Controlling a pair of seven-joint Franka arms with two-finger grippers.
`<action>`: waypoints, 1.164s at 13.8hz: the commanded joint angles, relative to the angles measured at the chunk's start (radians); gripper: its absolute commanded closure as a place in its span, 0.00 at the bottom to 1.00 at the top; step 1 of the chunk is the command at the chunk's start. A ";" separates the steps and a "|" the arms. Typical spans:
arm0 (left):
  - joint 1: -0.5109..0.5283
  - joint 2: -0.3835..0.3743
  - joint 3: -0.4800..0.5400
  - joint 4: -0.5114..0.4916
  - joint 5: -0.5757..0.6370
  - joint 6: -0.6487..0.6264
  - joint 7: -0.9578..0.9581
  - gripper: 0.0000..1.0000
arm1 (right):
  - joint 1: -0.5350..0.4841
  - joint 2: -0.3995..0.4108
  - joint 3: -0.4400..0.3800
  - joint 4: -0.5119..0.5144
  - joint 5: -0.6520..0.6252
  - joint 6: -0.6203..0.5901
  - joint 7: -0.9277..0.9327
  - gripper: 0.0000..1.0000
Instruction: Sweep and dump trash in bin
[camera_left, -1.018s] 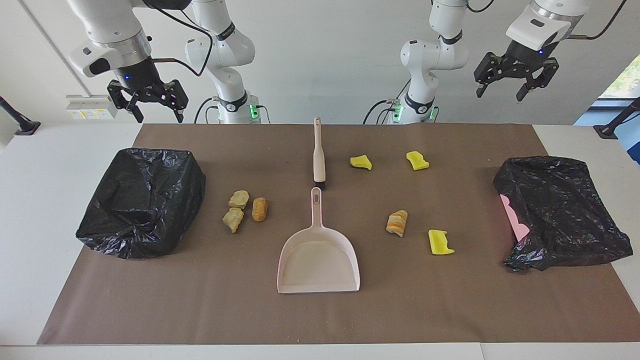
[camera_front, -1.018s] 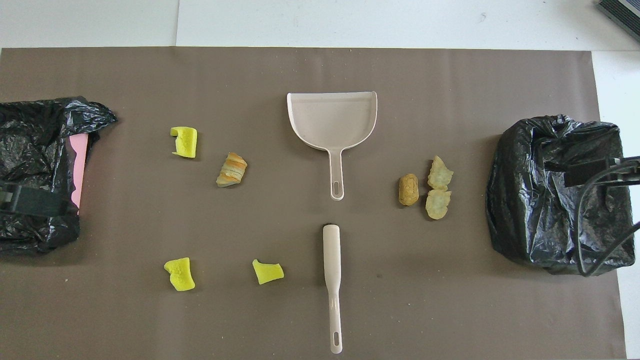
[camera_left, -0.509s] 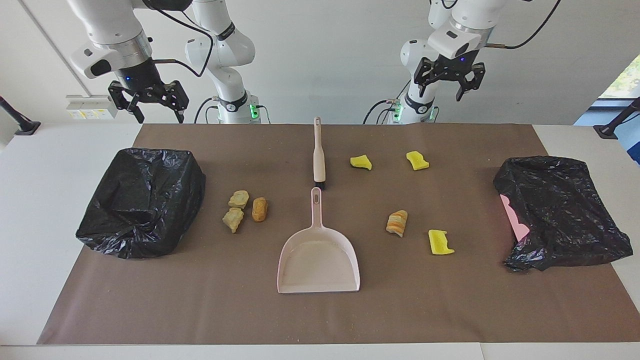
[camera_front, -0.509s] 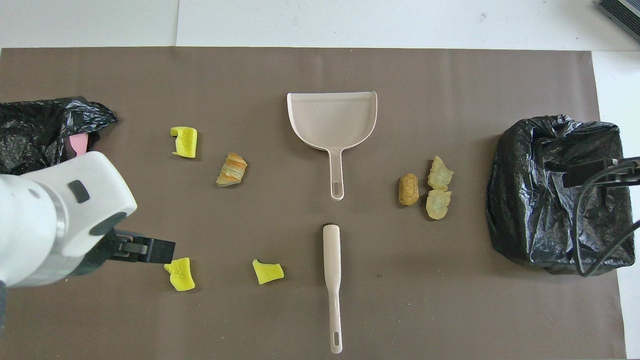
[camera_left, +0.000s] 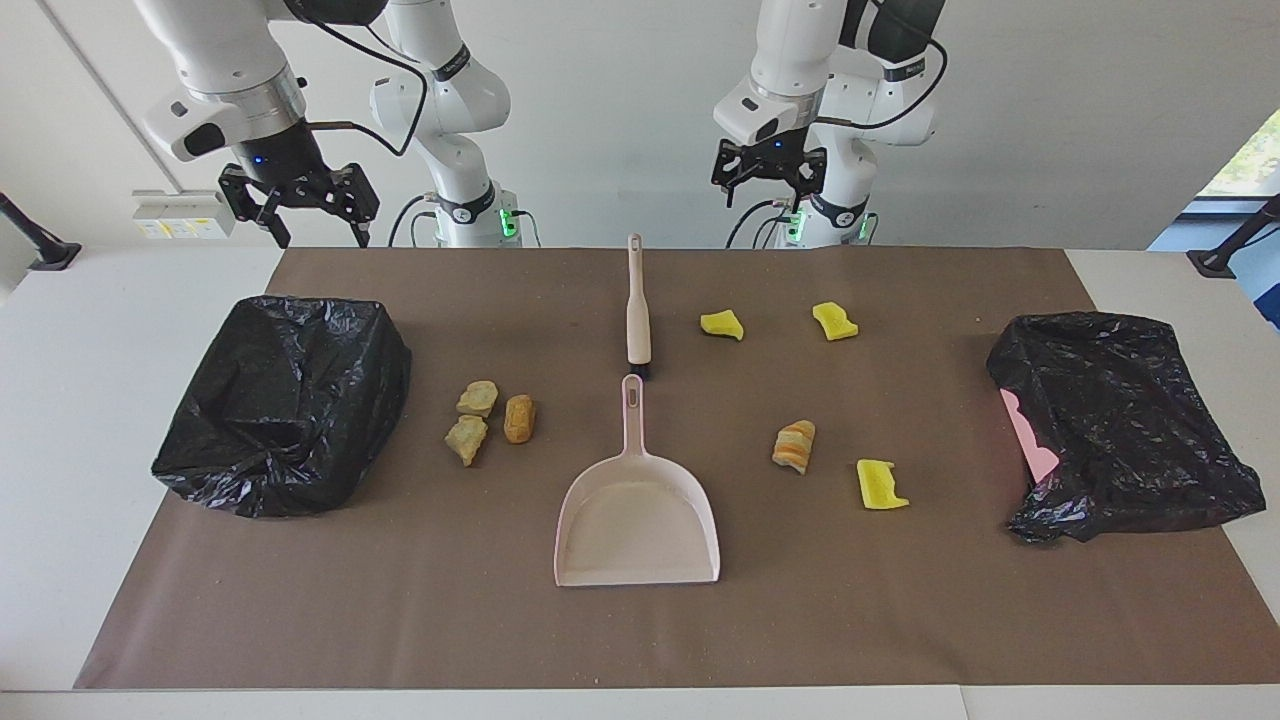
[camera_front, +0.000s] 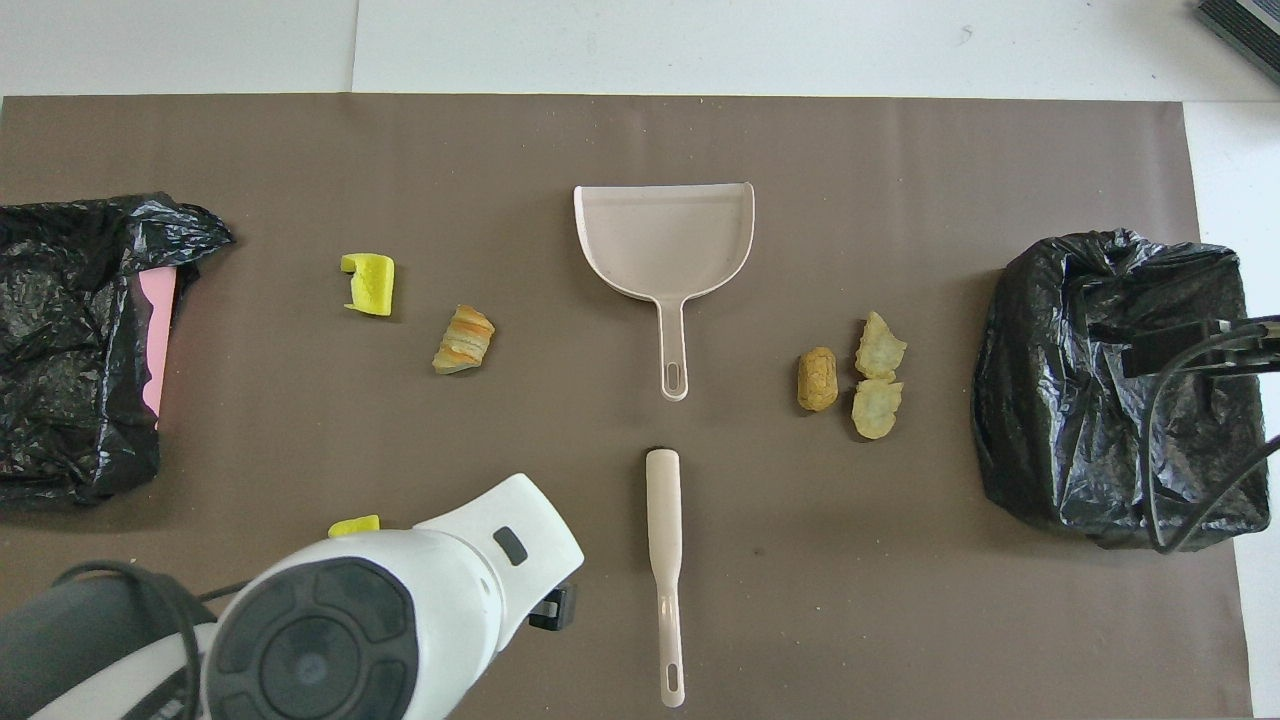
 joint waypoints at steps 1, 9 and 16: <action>-0.112 0.004 0.018 -0.097 -0.026 0.127 -0.120 0.00 | -0.004 -0.022 0.001 -0.030 0.015 0.021 -0.029 0.00; -0.337 0.283 0.020 -0.139 -0.011 0.438 -0.387 0.00 | -0.004 -0.022 0.003 -0.032 0.015 0.021 -0.029 0.00; -0.340 0.336 0.018 -0.171 -0.011 0.516 -0.377 0.09 | -0.004 -0.022 0.003 -0.032 0.015 0.023 -0.029 0.00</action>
